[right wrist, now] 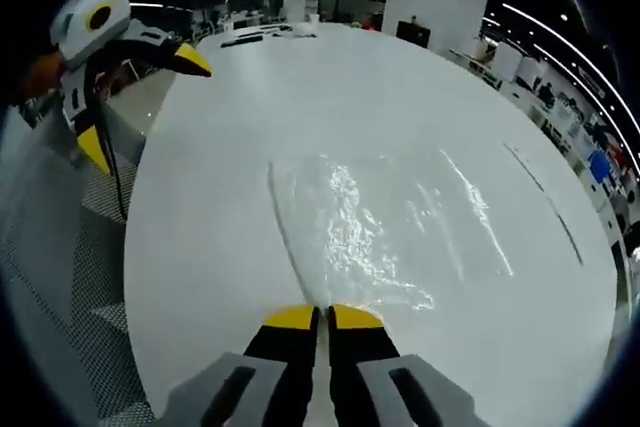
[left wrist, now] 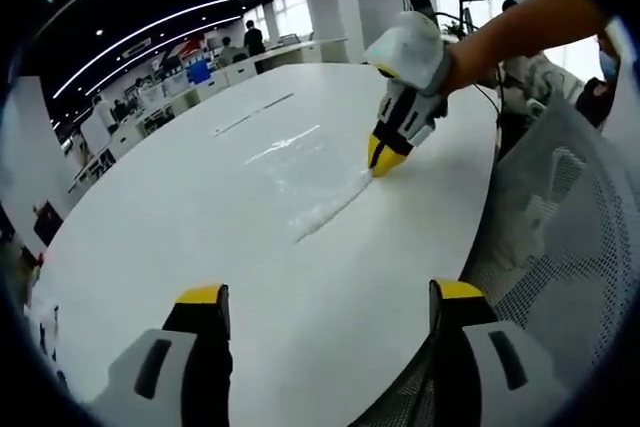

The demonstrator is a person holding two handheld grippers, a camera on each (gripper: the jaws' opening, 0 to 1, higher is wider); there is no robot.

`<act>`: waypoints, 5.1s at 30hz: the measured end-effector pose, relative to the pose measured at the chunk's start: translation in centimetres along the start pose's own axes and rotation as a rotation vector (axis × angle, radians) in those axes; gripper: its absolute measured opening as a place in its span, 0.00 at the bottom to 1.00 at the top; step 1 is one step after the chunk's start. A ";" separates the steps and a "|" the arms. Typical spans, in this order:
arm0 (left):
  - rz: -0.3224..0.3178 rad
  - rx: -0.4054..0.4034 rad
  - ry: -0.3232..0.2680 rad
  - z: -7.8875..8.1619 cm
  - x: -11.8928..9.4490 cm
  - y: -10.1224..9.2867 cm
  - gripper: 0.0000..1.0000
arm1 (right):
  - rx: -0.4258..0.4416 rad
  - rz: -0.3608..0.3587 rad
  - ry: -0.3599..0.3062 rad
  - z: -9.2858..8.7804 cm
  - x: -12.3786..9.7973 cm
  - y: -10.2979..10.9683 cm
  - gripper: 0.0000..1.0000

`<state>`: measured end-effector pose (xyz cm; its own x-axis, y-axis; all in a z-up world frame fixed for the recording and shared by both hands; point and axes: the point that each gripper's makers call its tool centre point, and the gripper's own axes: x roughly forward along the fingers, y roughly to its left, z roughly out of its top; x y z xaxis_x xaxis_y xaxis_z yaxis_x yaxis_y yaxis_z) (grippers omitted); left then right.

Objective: Open the resealable bag by pulling the two sides of the seal apart until the entire bag opening is separated and visibly accessible.

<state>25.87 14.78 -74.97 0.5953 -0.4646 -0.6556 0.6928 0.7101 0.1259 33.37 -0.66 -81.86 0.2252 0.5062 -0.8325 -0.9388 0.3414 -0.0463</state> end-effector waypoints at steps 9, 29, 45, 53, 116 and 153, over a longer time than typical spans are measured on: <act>-0.026 0.026 0.013 0.1 0.4 -1.2 0.79 | -0.124 0.003 0.009 -0.4 -0.6 1.0 0.00; -0.064 0.086 0.041 0.6 1.9 -1.5 0.76 | -0.405 0.089 -0.067 1.5 -4.2 4.8 0.00; -0.097 0.159 0.056 0.8 2.8 -2.1 0.62 | -0.468 0.064 -0.163 4.2 -6.3 6.1 0.00; -0.113 0.180 0.055 1.4 3.0 -2.1 0.53 | -0.462 0.042 -0.177 4.2 -6.8 5.6 0.00; -0.214 0.412 0.074 1.9 3.6 -2.9 0.00 | -0.316 0.124 -0.209 3.3 -7.7 6.1 0.03; -0.287 0.456 0.117 3.1 3.3 -4.8 0.00 | -0.349 0.167 -0.284 9.7 -3.2 11.2 0.00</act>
<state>25.71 8.21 -75.42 0.3256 -0.5253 -0.7861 0.9421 0.2502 0.2231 24.61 9.20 -74.35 0.0808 0.7442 -0.6630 -0.9886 -0.0247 -0.1483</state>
